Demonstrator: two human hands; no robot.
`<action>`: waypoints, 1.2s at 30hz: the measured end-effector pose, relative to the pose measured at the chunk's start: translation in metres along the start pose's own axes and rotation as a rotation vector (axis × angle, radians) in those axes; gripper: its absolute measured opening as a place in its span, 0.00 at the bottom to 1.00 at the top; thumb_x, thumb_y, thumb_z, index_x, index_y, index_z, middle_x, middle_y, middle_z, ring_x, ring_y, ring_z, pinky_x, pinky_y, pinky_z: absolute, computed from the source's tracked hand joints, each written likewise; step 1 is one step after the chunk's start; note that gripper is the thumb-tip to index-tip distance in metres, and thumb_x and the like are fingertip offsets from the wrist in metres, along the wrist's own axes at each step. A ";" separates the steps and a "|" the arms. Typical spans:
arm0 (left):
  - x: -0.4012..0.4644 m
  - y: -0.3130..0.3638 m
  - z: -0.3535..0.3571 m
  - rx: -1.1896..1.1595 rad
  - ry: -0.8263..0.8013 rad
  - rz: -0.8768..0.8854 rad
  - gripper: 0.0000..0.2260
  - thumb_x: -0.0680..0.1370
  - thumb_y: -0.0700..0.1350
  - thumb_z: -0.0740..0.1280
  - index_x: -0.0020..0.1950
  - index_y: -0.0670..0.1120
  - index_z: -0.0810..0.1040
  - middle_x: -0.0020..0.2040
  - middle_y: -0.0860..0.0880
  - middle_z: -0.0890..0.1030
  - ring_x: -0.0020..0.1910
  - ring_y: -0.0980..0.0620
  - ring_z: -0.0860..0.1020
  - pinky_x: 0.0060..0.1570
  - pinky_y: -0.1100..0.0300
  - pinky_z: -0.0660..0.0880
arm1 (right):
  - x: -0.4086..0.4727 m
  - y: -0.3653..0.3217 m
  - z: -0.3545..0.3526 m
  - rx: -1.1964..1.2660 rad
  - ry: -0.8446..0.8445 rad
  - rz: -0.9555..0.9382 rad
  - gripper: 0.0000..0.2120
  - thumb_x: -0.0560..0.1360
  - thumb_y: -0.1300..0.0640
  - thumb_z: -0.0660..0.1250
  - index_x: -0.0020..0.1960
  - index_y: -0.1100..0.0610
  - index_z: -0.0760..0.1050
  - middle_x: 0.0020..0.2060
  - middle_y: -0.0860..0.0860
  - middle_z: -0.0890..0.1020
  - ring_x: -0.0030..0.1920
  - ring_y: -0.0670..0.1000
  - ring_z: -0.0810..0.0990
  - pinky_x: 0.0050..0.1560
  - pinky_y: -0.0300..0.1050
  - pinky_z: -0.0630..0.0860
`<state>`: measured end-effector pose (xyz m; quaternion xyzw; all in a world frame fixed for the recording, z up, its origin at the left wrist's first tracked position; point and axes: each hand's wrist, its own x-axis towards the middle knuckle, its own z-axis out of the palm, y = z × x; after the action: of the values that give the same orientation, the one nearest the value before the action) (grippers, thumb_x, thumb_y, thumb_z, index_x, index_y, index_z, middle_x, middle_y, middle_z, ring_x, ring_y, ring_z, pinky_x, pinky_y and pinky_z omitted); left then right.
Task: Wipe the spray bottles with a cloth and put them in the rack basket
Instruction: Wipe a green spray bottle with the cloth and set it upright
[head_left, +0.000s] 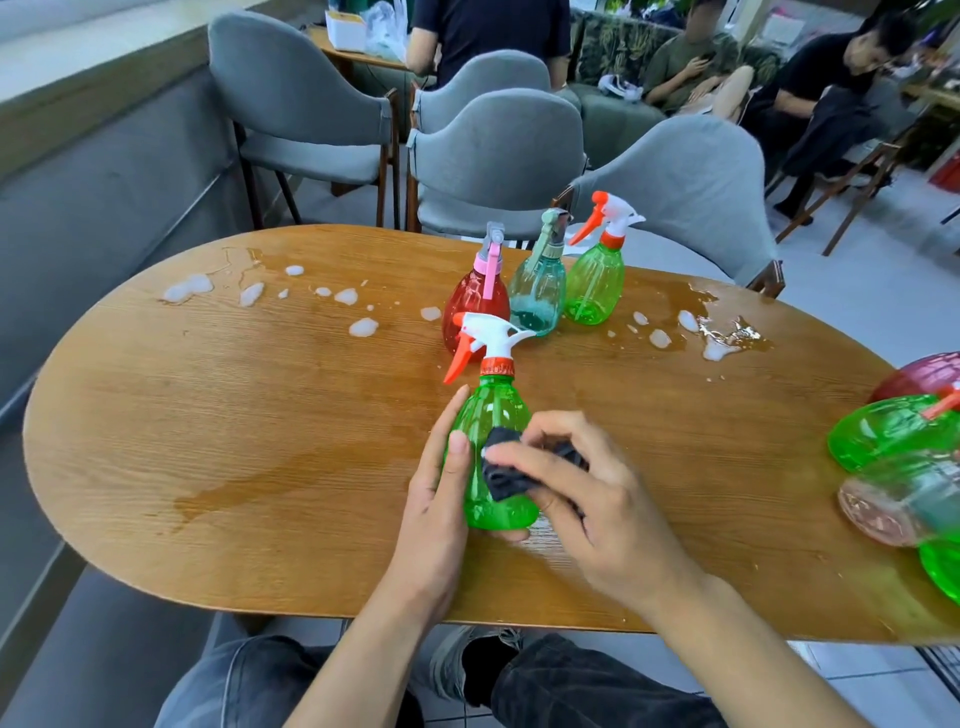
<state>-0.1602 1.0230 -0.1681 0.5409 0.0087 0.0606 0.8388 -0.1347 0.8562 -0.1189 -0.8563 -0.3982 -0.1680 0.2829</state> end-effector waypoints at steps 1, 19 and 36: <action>0.000 0.001 0.000 0.009 0.006 0.005 0.27 0.81 0.63 0.62 0.80 0.60 0.70 0.72 0.46 0.81 0.68 0.40 0.81 0.54 0.44 0.83 | -0.006 -0.003 0.001 -0.033 -0.007 -0.026 0.17 0.83 0.60 0.64 0.69 0.48 0.77 0.60 0.50 0.74 0.61 0.51 0.75 0.64 0.42 0.73; 0.005 -0.007 -0.003 0.047 0.002 -0.024 0.23 0.85 0.65 0.58 0.80 0.65 0.70 0.77 0.49 0.76 0.76 0.36 0.74 0.65 0.17 0.68 | 0.048 -0.012 -0.011 -0.164 -0.056 0.113 0.17 0.82 0.57 0.64 0.69 0.50 0.77 0.56 0.49 0.74 0.56 0.51 0.77 0.53 0.54 0.83; -0.001 0.006 0.001 -0.059 0.046 -0.055 0.28 0.79 0.69 0.67 0.78 0.64 0.72 0.74 0.51 0.79 0.71 0.46 0.80 0.59 0.48 0.82 | -0.030 -0.020 -0.010 0.351 0.029 0.269 0.19 0.81 0.58 0.67 0.65 0.36 0.80 0.59 0.40 0.77 0.62 0.45 0.77 0.63 0.35 0.73</action>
<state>-0.1617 1.0246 -0.1627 0.5141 0.0412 0.0502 0.8552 -0.1698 0.8428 -0.1196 -0.8367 -0.2995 -0.0693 0.4533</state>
